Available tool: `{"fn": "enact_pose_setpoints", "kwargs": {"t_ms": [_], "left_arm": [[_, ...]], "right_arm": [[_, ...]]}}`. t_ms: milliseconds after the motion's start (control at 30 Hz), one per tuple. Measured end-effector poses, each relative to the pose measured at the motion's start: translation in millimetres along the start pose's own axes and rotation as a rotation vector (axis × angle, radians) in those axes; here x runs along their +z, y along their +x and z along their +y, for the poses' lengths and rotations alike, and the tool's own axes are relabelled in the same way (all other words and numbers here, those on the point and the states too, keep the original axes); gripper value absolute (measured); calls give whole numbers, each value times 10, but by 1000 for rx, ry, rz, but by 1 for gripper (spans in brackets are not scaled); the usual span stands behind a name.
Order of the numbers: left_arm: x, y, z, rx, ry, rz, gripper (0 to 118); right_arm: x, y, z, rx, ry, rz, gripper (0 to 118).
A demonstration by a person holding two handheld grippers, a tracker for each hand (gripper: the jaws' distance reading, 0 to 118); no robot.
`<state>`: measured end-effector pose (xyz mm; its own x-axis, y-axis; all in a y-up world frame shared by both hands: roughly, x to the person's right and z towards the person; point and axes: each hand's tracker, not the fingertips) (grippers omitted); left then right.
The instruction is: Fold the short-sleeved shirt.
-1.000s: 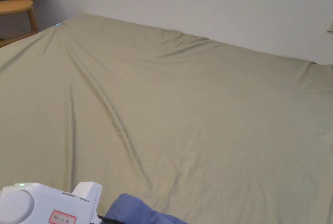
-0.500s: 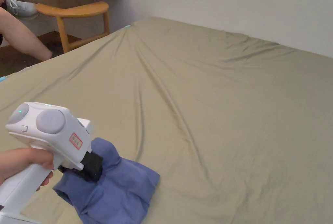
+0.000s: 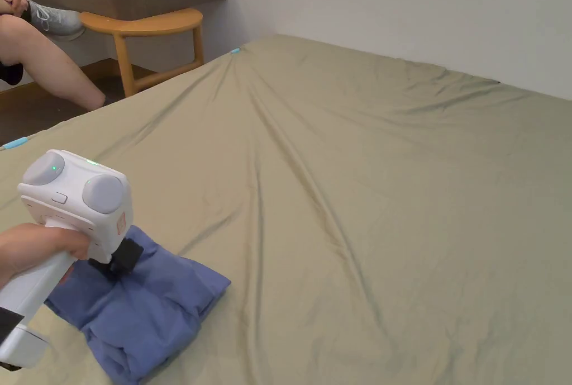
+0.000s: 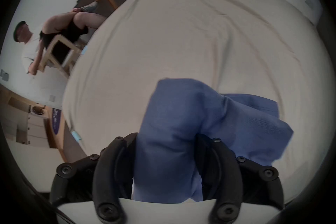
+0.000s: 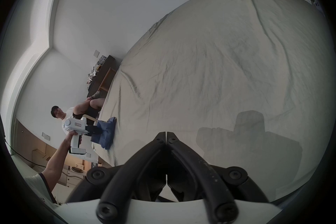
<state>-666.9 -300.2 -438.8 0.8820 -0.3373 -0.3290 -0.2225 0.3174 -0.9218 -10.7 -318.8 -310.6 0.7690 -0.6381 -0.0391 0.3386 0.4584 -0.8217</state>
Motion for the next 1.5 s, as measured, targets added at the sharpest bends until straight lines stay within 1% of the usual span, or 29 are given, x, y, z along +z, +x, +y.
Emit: {"fn": "enact_pose_setpoints", "kwargs": {"t_ms": [67, 100, 133, 167, 200, 233, 267, 367, 400, 467, 567, 633, 700, 767, 833, 900, 1000, 1067, 1100, 1133, 1200, 1233, 1333, 1500], "left_arm": [[132, -116, 13, 0, 84, 119, 63], [214, -164, 3, -13, 116, 196, 63], [362, -210, -34, -39, 189, 303, 60], [499, -258, -70, -15, 260, 345, 48], [664, -306, -106, 37, 317, 342, 21], [879, -352, -157, 104, 367, 287, 1], [1097, -353, -227, 155, 417, 172, 1], [1659, -197, -475, 239, 587, -66, 0], [1838, -106, -564, 242, 636, -131, 0], [2229, 153, -806, 214, 805, -340, 0], [2667, 553, -1061, 236, 998, -516, 0], [2854, 842, -1174, 271, 1124, -489, 0], [2962, 1144, -1222, 248, 1196, -417, 0], [3026, 1422, -1302, 177, 1250, -376, 0], [3053, 1649, -1374, 143, 1251, -392, 0], [3058, 1821, -1476, 137, 1254, -409, 1], [3030, 2090, -1646, 148, 1253, -423, 1], [3006, 2271, -1749, 156, 1246, -381, 1], [3009, 2343, -1784, 165, 1228, -376, 1], [2993, 2377, -1800, 172, 1187, -427, 1], [2949, 2396, -1781, 172, 1131, -573, 1], [2950, 2418, -1770, 173, 1104, -597, 1], [2911, 2512, -1770, 151, 1118, -493, 1], [2919, 2553, -1788, 96, 1096, -496, 1]], "right_arm": [[-12, -30, 17, 15, -4, -1, 1], [-11, -41, 25, 21, -2, 2, 1], [2, -54, 45, 26, 4, 10, 1], [18, -63, 65, 31, 14, 20, 1], [37, -85, 86, 38, 29, 29, 1], [73, -107, 127, 48, 46, 32, 1], [117, -131, 176, 67, 72, 30, 1], [333, -233, 337, 160, 180, -6, 1], [427, -268, 398, 190, 222, -21, 1], [694, -373, 532, 272, 345, -81, 1], [1086, -489, 686, 383, 531, -166, 1], [1317, -548, 759, 436, 643, -234, 1], [1518, -552, 815, 472, 720, -303, 1], [1734, -513, 836, 491, 777, -357, 1], [1936, -425, 807, 495, 824, -369, 1], [2083, -347, 749, 502, 865, -397, 1], [2161, -245, 623, 538, 890, -488, 1], [2117, -170, 515, 544, 883, -547, 1], [2088, -138, 473, 541, 878, -551, 1], [2039, -94, 429, 531, 869, -551, 1], [1976, -43, 355, 508, 847, -539, 1], [1944, -31, 317, 509, 842, -530, 1], [1862, -69, 269, 523, 842, -536, 1], [1761, -143, 309, 534, 860, -522, 1]]}}
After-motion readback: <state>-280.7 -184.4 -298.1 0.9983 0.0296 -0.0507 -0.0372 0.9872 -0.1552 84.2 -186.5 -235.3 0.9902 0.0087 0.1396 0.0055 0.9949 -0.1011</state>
